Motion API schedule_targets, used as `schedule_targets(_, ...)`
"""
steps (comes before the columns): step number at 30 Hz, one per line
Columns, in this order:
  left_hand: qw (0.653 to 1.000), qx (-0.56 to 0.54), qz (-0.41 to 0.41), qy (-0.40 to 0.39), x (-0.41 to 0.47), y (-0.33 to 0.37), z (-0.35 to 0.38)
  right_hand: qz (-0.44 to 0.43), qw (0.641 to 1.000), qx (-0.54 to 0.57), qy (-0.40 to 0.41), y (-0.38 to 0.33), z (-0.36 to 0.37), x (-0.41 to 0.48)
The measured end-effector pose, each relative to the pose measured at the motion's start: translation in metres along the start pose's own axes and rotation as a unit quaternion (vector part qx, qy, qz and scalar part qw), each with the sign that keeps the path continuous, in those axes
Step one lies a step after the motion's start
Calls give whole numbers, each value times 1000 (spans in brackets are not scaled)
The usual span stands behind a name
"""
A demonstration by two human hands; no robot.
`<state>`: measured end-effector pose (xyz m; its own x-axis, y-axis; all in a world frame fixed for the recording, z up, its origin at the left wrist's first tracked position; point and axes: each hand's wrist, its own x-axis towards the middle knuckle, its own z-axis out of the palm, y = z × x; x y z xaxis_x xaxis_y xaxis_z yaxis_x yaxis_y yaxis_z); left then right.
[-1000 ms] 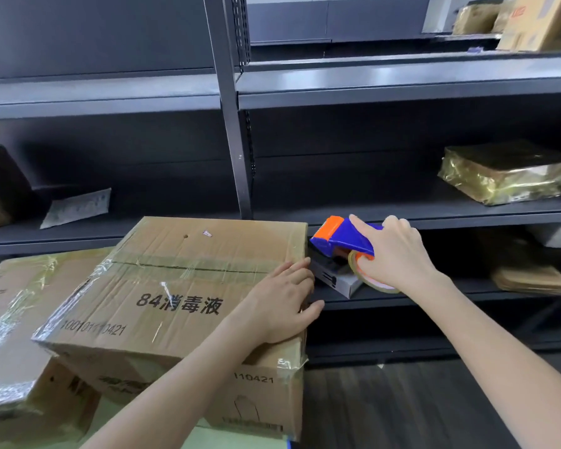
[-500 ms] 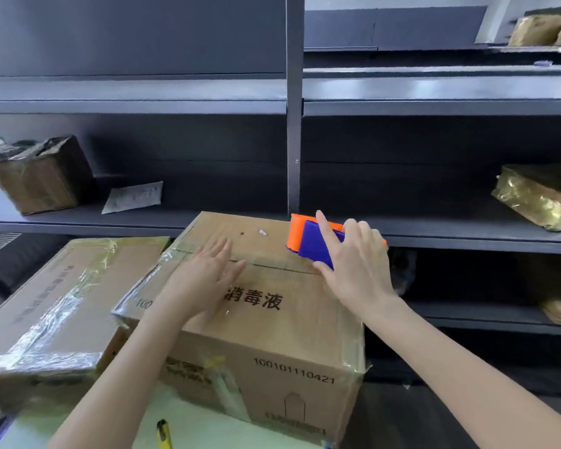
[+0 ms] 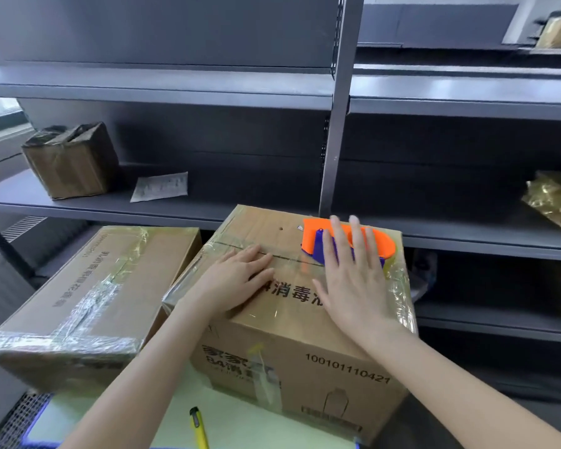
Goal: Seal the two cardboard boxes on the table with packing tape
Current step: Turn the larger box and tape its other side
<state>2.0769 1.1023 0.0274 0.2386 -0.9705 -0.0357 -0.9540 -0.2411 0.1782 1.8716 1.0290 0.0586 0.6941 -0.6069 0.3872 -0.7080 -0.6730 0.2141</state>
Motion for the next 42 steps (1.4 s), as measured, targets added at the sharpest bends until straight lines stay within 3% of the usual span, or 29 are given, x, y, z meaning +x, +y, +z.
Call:
schedule_targets(2, 1000, 10, -25, 14, 0, -11, -4, -44, 998, 43, 9, -14, -2, -4)
schedule_targets(6, 999, 22, -26, 25, -8, -26, -1, -26, 970, 198, -140, -38, 8, 0)
schedule_targets(8, 999, 17, -29, 42, -12, -27, 1, -4, 961, 198, -192, -43, 16, 0)
schedule_targets(14, 997, 28, -44, 60, -12, -23, 3, -14, 959, 183, -214, -48, 22, -8)
schedule_targets(21, 995, 19, -74, 59, -26, -16, 4, -74, 959, 137, -236, -44, 22, -15)
schedule_targets(28, 994, 10, -65, 83, -45, 11, 8, -144, 924, 134, -328, 13, 5, -23)
schedule_targets(33, 998, -3, -40, 50, -26, -14, -11, -74, 946, 162, -272, -46, -7, -34)
schedule_targets(36, 996, -91, -14, 13, -24, -22, -5, -41, 970, 118, -210, -86, -2, -43)
schedule_targets(42, 991, -122, -33, 49, -45, -18, 8, -69, 979, 119, -152, -82, -7, -59)
